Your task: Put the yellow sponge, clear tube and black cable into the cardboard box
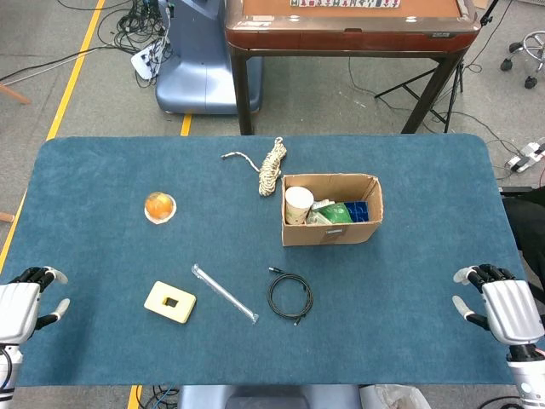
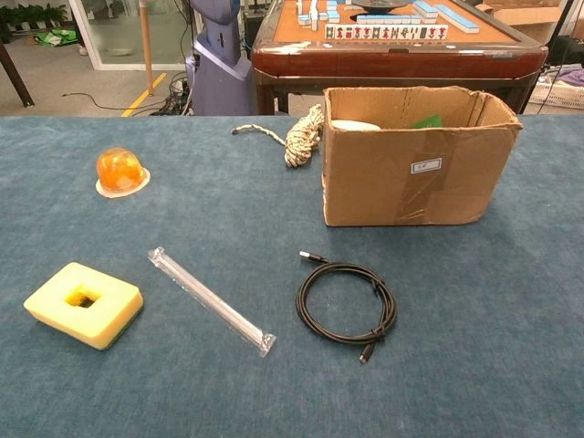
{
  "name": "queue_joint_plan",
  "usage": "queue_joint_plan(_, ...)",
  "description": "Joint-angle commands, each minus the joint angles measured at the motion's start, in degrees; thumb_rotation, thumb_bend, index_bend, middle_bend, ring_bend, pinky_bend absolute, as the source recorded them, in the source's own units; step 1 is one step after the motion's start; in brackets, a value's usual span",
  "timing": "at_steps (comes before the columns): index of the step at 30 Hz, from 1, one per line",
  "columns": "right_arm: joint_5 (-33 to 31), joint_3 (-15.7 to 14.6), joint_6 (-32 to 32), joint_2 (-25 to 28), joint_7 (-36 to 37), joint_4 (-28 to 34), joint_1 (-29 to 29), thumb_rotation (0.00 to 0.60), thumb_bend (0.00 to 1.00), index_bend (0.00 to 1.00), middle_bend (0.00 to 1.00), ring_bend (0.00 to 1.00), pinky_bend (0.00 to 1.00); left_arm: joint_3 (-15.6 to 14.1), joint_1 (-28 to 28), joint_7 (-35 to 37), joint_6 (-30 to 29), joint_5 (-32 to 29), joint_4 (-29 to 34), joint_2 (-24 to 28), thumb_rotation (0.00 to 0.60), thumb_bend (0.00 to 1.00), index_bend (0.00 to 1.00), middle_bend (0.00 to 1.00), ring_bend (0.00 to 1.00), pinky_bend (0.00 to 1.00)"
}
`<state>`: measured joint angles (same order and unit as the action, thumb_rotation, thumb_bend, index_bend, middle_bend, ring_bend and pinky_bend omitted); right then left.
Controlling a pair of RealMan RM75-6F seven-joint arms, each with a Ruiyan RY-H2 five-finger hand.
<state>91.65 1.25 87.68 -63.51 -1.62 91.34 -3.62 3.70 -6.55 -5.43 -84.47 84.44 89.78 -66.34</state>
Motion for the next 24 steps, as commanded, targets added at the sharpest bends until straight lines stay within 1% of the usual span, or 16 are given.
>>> queue_joint_plan(1,0.51,-0.22,-0.21,-0.21,-0.37,0.12,-0.12,0.6,0.27,0.48,0.5,0.38,0.48,-0.09,-0.15,-0.28,0.66,-0.65,-0.14,0.03,0.6,0.22,0.48,0.43,0.33,0.53)
queue_joint_plan(6,0.37,0.1,-0.52,-0.8,0.31,-0.07,-0.49,0.6,0.27,0.48,0.49,0.38,0.48,0.04,-0.08,0.37,0.83,-1.2,-0.12,0.25,0.6,0.22,0.48,0.43,0.33,0.53)
queue_joint_plan(8,-0.57,0.84,-0.3,-1.25,1.6,-0.44,-0.56,0.6,0.26,0.48,0.45,0.35,0.47,0.01,0.0,0.52,0.7,-1.15,0.01,0.44,0.6,0.22,0.48,0.43,0.33,0.53)
queue_joint_plan(10,-2.04,1.72,-0.27,-1.73,2.98,-0.69,-0.58,0.6,0.23,0.47,0.38,0.29,0.41,0.02,0.08,0.85,0.49,-1.06,-0.01,0.57,0.6,0.22,0.48,0.43,0.33,0.53)
queue_joint_plan(12,-3.63,2.66,-0.9,-2.21,4.74,-1.17,-0.95,0.6,0.2,0.42,0.32,0.24,0.35,0.08,0.08,1.29,0.47,-1.09,-0.16,0.68,0.6,0.22,0.48,0.43,0.33,0.53)
queue_joint_plan(14,-5.02,3.66,-2.25,-2.63,6.61,-1.79,-1.84,0.6,0.19,0.34,0.27,0.19,0.3,0.04,0.01,1.93,0.78,-1.16,-0.34,0.73,0.6,0.22,0.48,0.43,0.33,0.53)
queue_joint_plan(16,-6.56,4.92,-3.72,-3.04,8.15,-2.24,-2.95,0.6,0.16,0.23,0.2,0.14,0.24,-0.1,-0.09,2.04,1.22,-1.24,-0.41,0.94,0.6,0.22,0.48,0.43,0.33,0.53)
queue_joint_plan(19,-10.68,7.26,-8.67,-3.21,11.23,-2.1,-5.55,0.6,0.12,0.13,0.14,0.08,0.22,-0.2,-0.01,2.11,1.08,-1.09,-0.23,0.99,0.6,0.22,0.48,0.43,0.33,0.53)
queue_joint_plan(21,-13.1,8.58,-12.1,-2.84,13.67,-1.85,-7.19,0.6,0.11,0.07,0.11,0.06,0.2,-0.29,0.03,2.22,0.99,-0.91,-0.15,1.05,0.6,0.22,0.48,0.43,0.33,0.53)
queue_joint_plan(24,-15.92,10.29,-17.19,-2.31,15.68,-2.41,-10.0,0.6,0.11,0.06,0.09,0.04,0.19,-0.31,0.1,2.12,0.86,-0.92,-0.12,0.98,0.6,0.22,0.49,0.43,0.33,0.53)
